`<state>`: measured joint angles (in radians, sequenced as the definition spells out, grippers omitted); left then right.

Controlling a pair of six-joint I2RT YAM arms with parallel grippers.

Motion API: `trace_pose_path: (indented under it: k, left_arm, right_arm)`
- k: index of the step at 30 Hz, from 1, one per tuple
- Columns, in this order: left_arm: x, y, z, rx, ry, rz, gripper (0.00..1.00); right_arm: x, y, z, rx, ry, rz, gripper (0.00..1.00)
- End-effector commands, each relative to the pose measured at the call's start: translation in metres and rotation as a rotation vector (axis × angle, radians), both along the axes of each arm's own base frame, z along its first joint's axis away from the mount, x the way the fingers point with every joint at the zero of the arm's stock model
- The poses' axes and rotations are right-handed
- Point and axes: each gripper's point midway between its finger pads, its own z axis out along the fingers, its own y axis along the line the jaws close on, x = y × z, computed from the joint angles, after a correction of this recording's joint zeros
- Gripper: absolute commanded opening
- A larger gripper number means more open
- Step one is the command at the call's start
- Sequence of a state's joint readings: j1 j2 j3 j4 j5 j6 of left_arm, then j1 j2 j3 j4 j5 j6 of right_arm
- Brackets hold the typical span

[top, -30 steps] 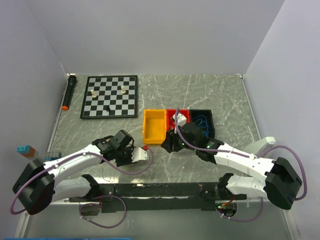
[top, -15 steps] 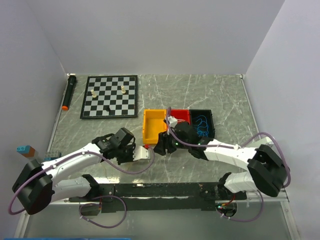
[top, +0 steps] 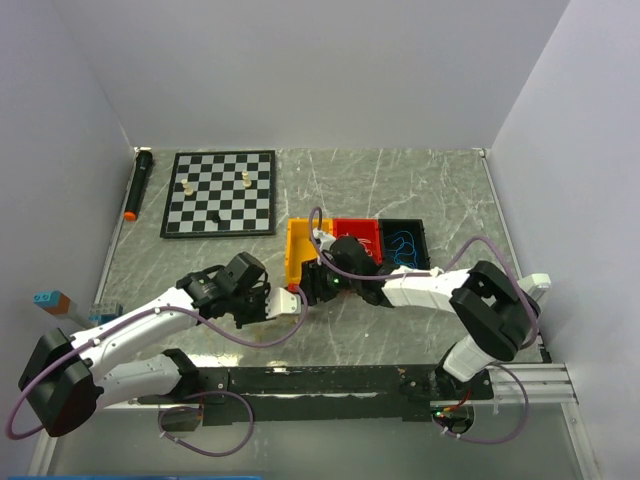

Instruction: Untangle the cables

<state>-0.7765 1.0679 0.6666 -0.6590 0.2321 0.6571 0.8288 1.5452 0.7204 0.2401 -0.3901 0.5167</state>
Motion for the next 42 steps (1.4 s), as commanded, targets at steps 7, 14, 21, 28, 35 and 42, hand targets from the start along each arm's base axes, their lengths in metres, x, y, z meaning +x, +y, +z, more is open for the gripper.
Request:
trace_pose_path:
  k: [7,14,21,28,35,42]
  left_arm:
    - [-0.007,-0.004,-0.001,-0.032,0.014,-0.003,0.01]
    - [-0.008,-0.005,-0.003,-0.039,0.014,-0.002,0.01]
    - [-0.006,-0.007,0.001,-0.045,-0.002,-0.006,0.01]
    - [0.018,-0.011,0.046,-0.060,-0.122,0.012,0.01]
    - [0.020,-0.014,0.107,-0.116,-0.182,-0.006,0.01]
    - [0.022,-0.010,0.149,-0.154,-0.248,0.019,0.01]
  right_arm:
    - [0.008,0.020,0.003,0.064,0.037,0.039,0.47]
    - [0.008,0.023,-0.003,0.085,0.074,0.059,0.26]
    - [0.009,0.026,-0.002,0.093,0.081,0.061,0.17]
    - [0.008,0.012,0.021,0.092,0.023,0.021,0.00]
    - [-0.002,-0.010,0.023,0.078,0.000,-0.016,0.00]
    - [0.004,-0.042,0.041,0.044,-0.092,-0.121,0.00]
